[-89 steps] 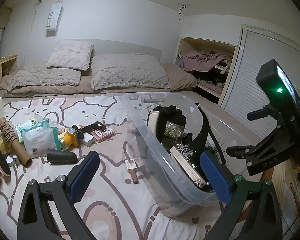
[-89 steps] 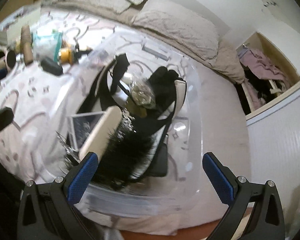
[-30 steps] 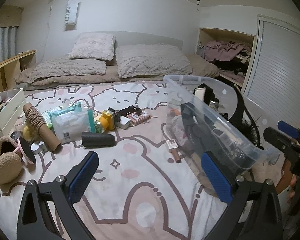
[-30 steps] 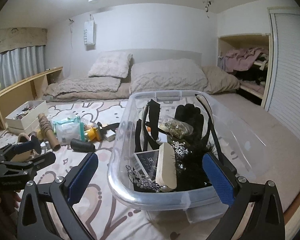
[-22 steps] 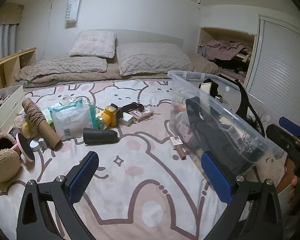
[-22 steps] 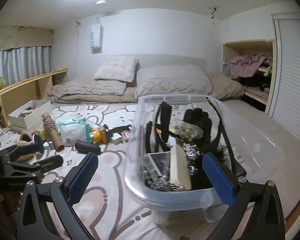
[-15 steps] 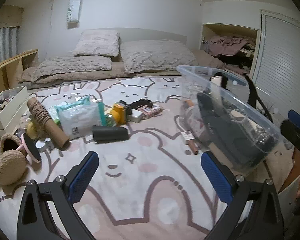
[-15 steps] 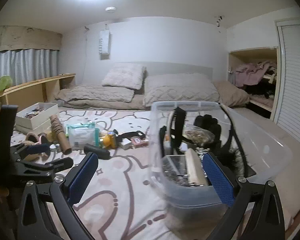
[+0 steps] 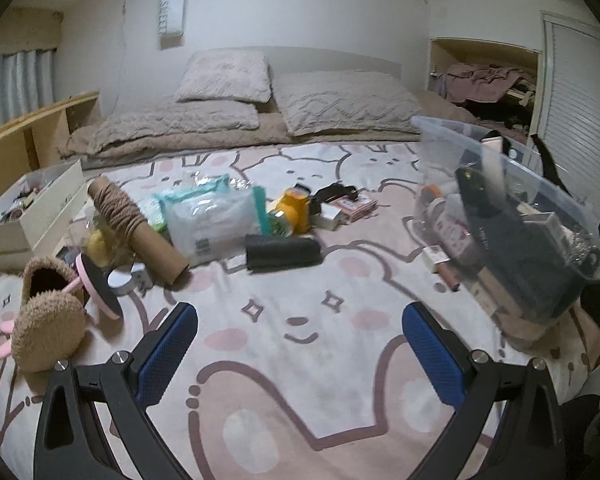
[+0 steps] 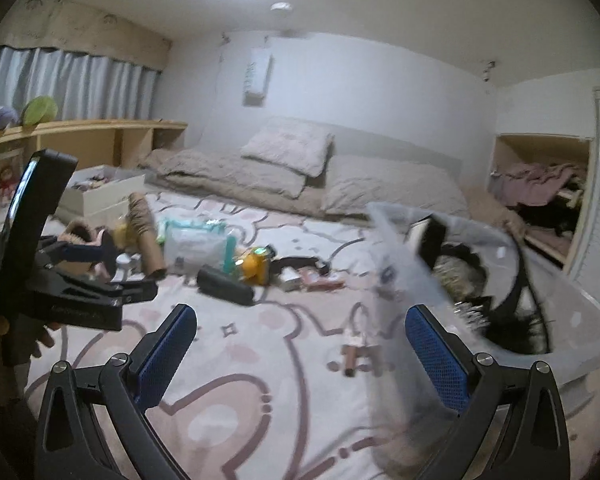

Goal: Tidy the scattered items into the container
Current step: 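Move both open grippers away from the box toward the items on the bed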

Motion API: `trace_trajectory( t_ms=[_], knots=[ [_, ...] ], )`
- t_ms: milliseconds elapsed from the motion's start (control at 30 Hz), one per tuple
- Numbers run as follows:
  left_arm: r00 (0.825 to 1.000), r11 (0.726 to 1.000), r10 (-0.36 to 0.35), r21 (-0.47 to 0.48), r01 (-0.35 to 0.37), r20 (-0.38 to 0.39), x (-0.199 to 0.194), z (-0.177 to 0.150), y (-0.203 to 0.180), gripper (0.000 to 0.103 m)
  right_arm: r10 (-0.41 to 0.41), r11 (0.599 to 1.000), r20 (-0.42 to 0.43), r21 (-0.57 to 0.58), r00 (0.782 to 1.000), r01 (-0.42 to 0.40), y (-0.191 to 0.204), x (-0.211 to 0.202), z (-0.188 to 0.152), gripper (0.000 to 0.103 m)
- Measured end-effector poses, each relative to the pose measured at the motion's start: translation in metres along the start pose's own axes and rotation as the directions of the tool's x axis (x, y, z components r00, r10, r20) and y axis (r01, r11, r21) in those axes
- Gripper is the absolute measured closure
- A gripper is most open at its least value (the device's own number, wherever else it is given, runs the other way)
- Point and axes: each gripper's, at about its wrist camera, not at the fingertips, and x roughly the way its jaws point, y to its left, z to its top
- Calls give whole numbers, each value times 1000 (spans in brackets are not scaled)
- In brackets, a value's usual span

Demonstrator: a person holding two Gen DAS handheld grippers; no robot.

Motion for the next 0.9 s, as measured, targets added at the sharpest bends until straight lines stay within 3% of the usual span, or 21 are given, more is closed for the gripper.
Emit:
trace_trajectory(
  t_ms=[400,700,900],
  knots=[
    [999,996,38,-85,-41,-27,29,-13,43,0,13,1000,-198,-2,980,-13,31,74,-34,0],
    [999,994,24,-102,-28,-42,41,-20,53,0,-75,994,-404,43,912,101,16,142,-55,0],
    [998,995,-3,-102,-3,-57,42,-23,51,0,-125,989,-464,10,877,147,7,183,-53,0]
  ],
)
